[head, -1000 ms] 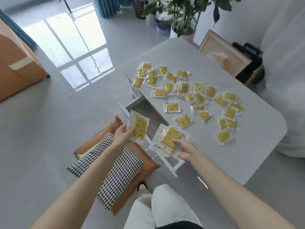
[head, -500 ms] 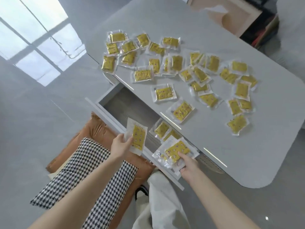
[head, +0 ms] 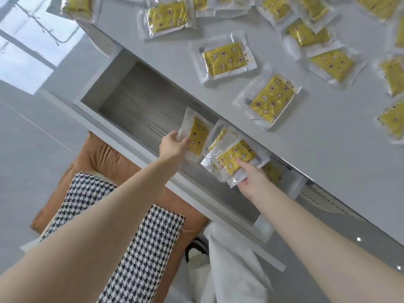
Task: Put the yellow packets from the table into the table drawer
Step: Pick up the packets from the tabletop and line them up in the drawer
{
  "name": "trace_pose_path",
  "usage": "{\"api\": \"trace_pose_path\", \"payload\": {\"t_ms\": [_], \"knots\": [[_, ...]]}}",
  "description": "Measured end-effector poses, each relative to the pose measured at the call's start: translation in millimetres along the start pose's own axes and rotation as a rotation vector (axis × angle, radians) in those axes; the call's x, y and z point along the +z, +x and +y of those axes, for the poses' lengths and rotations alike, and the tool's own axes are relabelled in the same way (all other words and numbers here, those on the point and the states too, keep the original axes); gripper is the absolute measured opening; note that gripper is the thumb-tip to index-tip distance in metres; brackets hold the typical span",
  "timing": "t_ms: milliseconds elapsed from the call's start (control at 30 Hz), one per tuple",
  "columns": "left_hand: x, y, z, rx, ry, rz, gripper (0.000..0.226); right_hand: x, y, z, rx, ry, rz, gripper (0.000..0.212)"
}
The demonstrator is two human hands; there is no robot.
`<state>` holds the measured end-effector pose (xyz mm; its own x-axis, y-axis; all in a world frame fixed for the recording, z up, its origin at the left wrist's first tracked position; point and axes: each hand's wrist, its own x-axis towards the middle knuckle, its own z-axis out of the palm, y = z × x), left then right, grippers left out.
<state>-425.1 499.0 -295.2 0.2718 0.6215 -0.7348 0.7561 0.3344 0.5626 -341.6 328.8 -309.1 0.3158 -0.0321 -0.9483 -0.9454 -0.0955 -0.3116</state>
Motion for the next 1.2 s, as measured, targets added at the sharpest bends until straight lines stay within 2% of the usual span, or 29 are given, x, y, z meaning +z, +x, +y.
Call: {"api": "trace_pose_path", "payload": {"t_ms": [233,400,533,733,833,933,1000,1100,1200], "knots": [[16,44,5,0.025,0.033,0.041,0.057,26,32,-5,-0.158,-0.201,0.174,0.071],[26,59,9,0.082,0.145,-0.010,0.054,30,38,-7,-0.167,-0.247,0.243,0.068],[31,54,6,0.102,0.148,0.046,0.071,26,35,-6,-0.146,-0.253,0.277,0.057],[43,24,-5,0.030,0.161,0.008,0.067,1,20,-8,-0.152,-0.233,0.277,0.045],[52,7,-10,-0.132,0.036,-0.006,0.071,-20,16,-6,-0.172,-0.244,0.355,0.043],[60,-6,-11,-0.357,-0.271,-0.036,0.080,-45,14,-11,-0.174,-0.190,0.439,0.034],[64,-14,-10,-0.474,-0.457,-0.073,0.078,-56,17,-11,-0.196,-0.217,0.512,0.034],[69,-22,-8,-0.532,-0.574,-0.115,0.070,-59,18,-5,-0.291,-0.304,0.529,0.045],[73,-25,-6,-0.531,-0.584,-0.128,0.068,-58,15,6,-0.436,-0.432,0.460,0.065]]}}
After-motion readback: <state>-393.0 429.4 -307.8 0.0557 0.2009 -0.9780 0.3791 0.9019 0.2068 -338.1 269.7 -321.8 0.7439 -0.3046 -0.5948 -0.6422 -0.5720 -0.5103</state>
